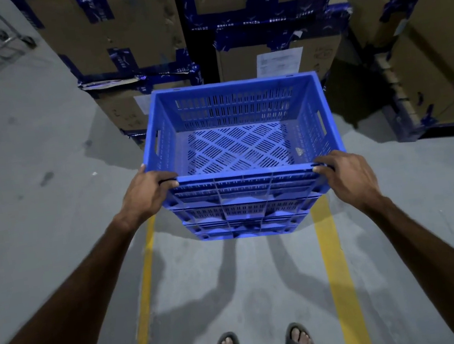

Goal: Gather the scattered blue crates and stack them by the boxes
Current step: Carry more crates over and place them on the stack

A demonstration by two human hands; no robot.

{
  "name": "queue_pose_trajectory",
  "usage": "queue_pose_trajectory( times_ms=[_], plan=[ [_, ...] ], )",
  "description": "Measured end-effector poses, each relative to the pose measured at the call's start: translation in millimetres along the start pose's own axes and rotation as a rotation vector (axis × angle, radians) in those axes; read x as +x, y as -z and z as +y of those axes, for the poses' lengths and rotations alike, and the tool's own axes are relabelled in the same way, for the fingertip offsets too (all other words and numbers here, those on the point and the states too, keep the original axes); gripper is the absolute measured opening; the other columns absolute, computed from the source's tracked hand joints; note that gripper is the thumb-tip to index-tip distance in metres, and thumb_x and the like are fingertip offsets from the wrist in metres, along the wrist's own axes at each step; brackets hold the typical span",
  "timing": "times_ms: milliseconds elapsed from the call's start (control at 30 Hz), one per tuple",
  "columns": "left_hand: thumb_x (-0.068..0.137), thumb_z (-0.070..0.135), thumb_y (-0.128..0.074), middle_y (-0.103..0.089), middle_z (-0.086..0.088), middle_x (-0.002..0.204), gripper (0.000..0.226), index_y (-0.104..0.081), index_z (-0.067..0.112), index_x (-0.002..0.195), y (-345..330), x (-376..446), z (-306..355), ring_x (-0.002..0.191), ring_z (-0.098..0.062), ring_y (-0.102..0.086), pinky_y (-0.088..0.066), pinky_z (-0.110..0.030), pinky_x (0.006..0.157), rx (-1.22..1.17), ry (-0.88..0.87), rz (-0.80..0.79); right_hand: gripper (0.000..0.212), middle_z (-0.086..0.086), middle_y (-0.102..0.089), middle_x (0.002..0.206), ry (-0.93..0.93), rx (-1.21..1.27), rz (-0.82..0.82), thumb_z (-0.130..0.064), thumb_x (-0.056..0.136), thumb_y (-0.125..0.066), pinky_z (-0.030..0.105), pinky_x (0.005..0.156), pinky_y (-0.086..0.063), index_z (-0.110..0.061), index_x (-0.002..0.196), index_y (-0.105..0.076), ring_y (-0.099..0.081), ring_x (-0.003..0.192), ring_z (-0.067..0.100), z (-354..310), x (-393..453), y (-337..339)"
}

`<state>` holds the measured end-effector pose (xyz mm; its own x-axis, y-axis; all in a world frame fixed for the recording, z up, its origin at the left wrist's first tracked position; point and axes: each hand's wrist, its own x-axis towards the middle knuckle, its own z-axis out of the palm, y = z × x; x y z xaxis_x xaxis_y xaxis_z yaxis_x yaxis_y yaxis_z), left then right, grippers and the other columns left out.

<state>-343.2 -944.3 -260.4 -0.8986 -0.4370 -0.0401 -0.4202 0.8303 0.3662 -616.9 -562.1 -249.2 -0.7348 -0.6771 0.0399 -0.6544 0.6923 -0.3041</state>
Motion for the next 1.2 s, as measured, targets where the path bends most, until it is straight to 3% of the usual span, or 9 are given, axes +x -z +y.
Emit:
queue_pose_trajectory(
  times_ms=[500, 600, 700, 767, 900, 1000, 1100, 1200],
  plan=[
    [0.1, 0.045, -0.048, -0.077, -0.004, 0.118, 0.043, -0.077, 0.019, 0.118, -1.6, -6.9, 3.3, 0.111, -0.028, -0.069, -0.017, -0.034, 0.121, -0.002, -0.012, 0.045, 0.025, 0.006, -0.072, 0.114, 0.007, 0.008, -0.053, -0.032, 0.101, -0.059, 0.04, 0.085, -0.05, -0.02, 0.116, -0.075, -0.067, 0.102, 0.031, 9.1, 6.4, -1.2],
    [0.101, 0.05, -0.053, -0.076, -0.004, 0.121, 0.042, -0.075, 0.021, 0.123, 2.9, -6.7, 14.6, 0.116, -0.028, -0.066, -0.018, -0.037, 0.122, -0.014, 0.043, 0.024, 0.035, 0.006, -0.072, 0.112, 0.012, 0.008, -0.049, -0.043, 0.1, -0.055, 0.041, 0.086, -0.051, -0.02, 0.118, -0.074, -0.067, 0.099, 0.03, 9.0, 5.9, 0.3],
    [0.096, 0.066, -0.053, -0.073, -0.008, 0.128, 0.064, -0.071, 0.016, 0.132, 6.3, -0.5, 17.6, 0.12, -0.031, -0.064, -0.036, -0.045, 0.116, -0.007, 0.072, 0.045, 0.055, 0.009, -0.068, 0.123, 0.007, 0.009, -0.001, -0.057, 0.097, -0.047, 0.045, 0.092, -0.051, -0.016, 0.127, -0.069, -0.064, 0.109, 0.033, 7.1, 9.2, 2.9],
    [0.096, 0.076, -0.04, -0.067, -0.012, 0.137, 0.08, -0.064, 0.013, 0.139, 7.4, 9.7, 11.3, 0.127, -0.032, -0.061, -0.041, -0.048, 0.112, 0.037, 0.04, 0.065, 0.067, 0.011, -0.059, 0.142, -0.01, -0.008, 0.012, -0.062, 0.098, -0.043, 0.048, 0.103, -0.048, -0.013, 0.14, -0.059, -0.057, 0.127, 0.033, 6.5, 20.0, 3.5],
    [0.099, 0.076, -0.031, -0.043, -0.018, 0.16, 0.087, -0.039, 0.013, 0.158, 14.0, 41.0, 0.2, 0.145, -0.038, -0.041, -0.034, -0.058, 0.117, 0.143, 0.085, 0.041, 0.088, 0.012, -0.03, 0.166, -0.024, -0.072, -0.044, -0.071, 0.098, -0.041, 0.052, 0.119, -0.034, -0.009, 0.159, -0.029, -0.033, 0.15, 0.032, 4.9, 57.9, -1.4],
    [0.097, 0.079, -0.027, -0.026, -0.017, 0.168, 0.094, -0.023, 0.014, 0.164, 13.6, 60.6, -6.8, 0.152, -0.038, -0.029, -0.029, -0.06, 0.12, 0.202, 0.094, 0.022, 0.102, 0.01, -0.015, 0.171, -0.026, -0.114, -0.105, -0.08, 0.093, -0.03, 0.051, 0.126, -0.02, -0.008, 0.163, -0.015, -0.014, 0.158, 0.028, 3.5, 84.1, -9.0],
    [0.094, 0.083, -0.023, -0.015, -0.017, 0.171, 0.101, -0.015, 0.013, 0.165, 11.2, 73.3, -11.6, 0.156, -0.037, -0.019, -0.023, -0.059, 0.124, 0.203, 0.129, -0.002, 0.109, 0.009, -0.007, 0.173, -0.045, -0.161, -0.118, -0.086, 0.087, -0.014, 0.05, 0.127, -0.012, -0.007, 0.164, -0.009, -0.005, 0.159, 0.024, 3.4, 102.7, -17.1],
    [0.09, 0.088, -0.02, -0.007, -0.015, 0.173, 0.109, -0.012, 0.009, 0.165, 4.2, 80.1, -12.2, 0.158, -0.034, -0.01, -0.02, -0.06, 0.124, 0.179, 0.166, -0.016, 0.108, 0.009, -0.004, 0.173, -0.047, -0.238, -0.097, -0.084, 0.089, -0.013, 0.049, 0.128, -0.006, -0.007, 0.164, -0.008, 0.0, 0.16, 0.022, 3.0, 109.6, -25.1]
  ],
)
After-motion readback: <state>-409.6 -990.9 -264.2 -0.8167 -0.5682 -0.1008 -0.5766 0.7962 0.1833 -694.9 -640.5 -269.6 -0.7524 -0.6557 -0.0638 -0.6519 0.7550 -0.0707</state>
